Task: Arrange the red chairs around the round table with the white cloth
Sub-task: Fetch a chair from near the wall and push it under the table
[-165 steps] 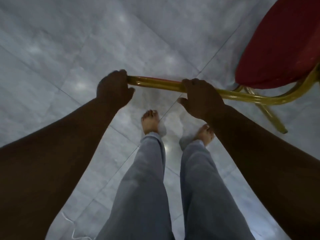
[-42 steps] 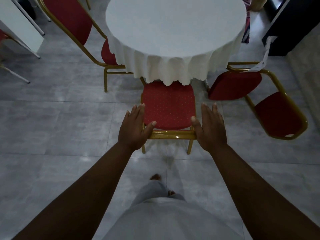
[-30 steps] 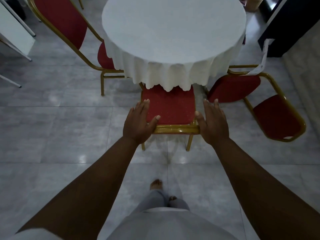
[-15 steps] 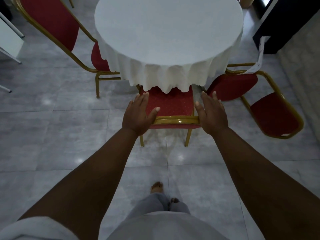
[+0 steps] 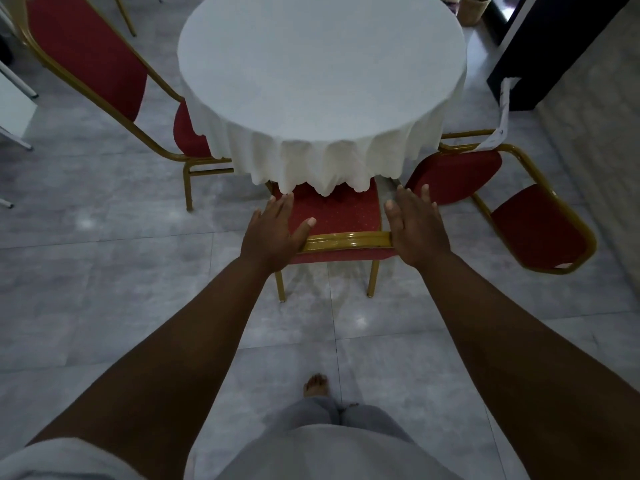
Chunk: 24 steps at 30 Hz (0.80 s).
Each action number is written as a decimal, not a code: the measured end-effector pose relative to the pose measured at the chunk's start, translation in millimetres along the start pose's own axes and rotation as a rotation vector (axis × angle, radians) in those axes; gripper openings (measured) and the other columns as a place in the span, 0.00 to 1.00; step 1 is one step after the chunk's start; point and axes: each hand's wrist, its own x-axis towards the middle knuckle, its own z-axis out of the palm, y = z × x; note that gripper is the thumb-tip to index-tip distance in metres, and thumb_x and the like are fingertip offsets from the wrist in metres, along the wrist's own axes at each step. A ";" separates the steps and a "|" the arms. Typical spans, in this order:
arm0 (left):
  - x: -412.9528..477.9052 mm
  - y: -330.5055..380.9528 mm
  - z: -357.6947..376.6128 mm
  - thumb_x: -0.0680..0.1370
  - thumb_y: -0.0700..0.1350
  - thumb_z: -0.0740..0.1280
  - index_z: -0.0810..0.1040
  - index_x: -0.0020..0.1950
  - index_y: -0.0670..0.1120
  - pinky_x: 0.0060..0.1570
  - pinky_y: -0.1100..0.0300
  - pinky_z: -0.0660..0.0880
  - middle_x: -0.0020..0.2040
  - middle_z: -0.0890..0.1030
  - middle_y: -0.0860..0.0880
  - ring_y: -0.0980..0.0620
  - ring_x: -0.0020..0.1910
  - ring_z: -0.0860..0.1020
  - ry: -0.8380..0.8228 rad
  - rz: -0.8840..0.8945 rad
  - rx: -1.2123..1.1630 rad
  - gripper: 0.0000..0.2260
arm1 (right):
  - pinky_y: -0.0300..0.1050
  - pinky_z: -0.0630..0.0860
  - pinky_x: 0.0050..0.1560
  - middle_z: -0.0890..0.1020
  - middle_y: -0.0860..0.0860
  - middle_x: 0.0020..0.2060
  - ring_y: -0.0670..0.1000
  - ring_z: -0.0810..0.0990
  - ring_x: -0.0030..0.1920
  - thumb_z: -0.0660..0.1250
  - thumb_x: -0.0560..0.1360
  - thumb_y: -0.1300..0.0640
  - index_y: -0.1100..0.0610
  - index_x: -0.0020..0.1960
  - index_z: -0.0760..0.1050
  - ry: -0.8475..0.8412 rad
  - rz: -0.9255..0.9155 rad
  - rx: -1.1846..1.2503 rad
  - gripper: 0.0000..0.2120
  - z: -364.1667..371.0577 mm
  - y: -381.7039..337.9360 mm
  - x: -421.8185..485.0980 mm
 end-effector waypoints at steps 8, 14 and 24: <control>24.8 73.5 -3.4 0.75 0.70 0.48 0.56 0.78 0.47 0.74 0.39 0.54 0.77 0.61 0.45 0.44 0.77 0.55 -0.042 0.101 0.097 0.38 | 0.61 0.53 0.75 0.62 0.57 0.75 0.57 0.47 0.78 0.42 0.77 0.34 0.59 0.75 0.60 0.045 0.037 0.000 0.38 -33.2 35.2 -11.1; 57.3 209.6 32.7 0.78 0.65 0.50 0.58 0.77 0.47 0.73 0.43 0.59 0.76 0.63 0.45 0.43 0.76 0.60 -0.127 0.302 0.019 0.33 | 0.56 0.57 0.73 0.68 0.59 0.72 0.60 0.57 0.76 0.43 0.78 0.35 0.59 0.73 0.64 0.090 0.179 -0.067 0.36 -98.9 128.2 -23.9; 81.5 469.1 159.9 0.77 0.68 0.51 0.62 0.76 0.46 0.71 0.43 0.63 0.73 0.69 0.41 0.41 0.73 0.66 -0.242 0.634 0.163 0.35 | 0.57 0.65 0.68 0.73 0.60 0.68 0.63 0.65 0.72 0.42 0.76 0.33 0.60 0.70 0.69 0.295 0.533 -0.110 0.39 -243.6 345.9 -103.5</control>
